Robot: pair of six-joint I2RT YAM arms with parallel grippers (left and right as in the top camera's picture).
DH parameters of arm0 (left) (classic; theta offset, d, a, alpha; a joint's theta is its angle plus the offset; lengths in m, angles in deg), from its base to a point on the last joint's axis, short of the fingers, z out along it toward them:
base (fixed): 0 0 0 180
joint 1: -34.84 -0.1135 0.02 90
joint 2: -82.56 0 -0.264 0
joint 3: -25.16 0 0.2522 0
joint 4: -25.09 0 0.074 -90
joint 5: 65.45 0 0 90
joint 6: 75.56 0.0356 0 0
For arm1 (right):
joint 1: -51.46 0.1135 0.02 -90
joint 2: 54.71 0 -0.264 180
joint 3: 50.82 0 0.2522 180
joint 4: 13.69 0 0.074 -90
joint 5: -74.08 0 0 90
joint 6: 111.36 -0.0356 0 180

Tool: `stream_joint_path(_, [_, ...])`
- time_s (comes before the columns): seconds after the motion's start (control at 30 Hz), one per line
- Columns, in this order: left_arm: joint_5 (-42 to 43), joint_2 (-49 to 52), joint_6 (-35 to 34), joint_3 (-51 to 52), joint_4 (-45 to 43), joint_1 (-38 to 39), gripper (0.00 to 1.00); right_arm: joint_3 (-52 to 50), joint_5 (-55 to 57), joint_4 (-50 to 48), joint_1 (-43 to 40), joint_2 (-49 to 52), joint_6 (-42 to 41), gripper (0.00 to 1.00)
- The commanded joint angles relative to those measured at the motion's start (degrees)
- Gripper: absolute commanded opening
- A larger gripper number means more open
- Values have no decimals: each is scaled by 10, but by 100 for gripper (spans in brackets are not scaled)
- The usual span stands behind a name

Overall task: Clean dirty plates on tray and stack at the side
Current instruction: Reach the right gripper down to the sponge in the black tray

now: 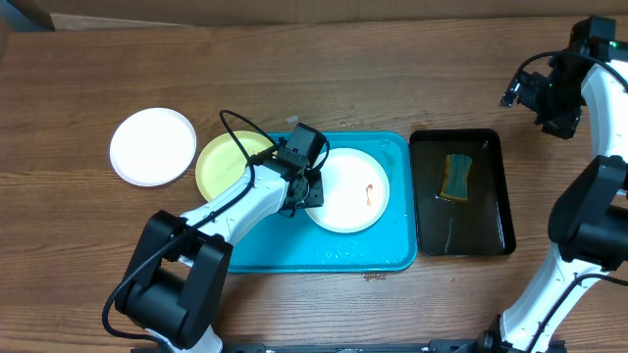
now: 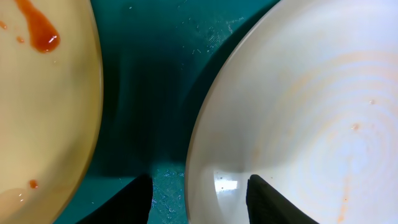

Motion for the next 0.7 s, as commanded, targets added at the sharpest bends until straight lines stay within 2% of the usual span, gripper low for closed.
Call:
stream_joint_path(0.0, [0,1,-1,-16,2,-3,51,10,-3,-2,-2,-15,-2,100])
stream_joint_path(0.23, [-1,-6,19,-17,5,-3,51,10,-3,-2,-2,-15,-2,100])
stream_joint_path(0.37, [-2,-20,44,-18,10,-3,39,10,-3,-2,-2,-15,-2,100])
stream_joint_path(0.53, [-1,-27,48,-18,5,-3,42,10,-18,-2,-2,-15,-3,100])
stream_joint_path(0.67, [-1,-27,48,-18,5,-3,41,10,-115,49,-2,-15,-2,100])
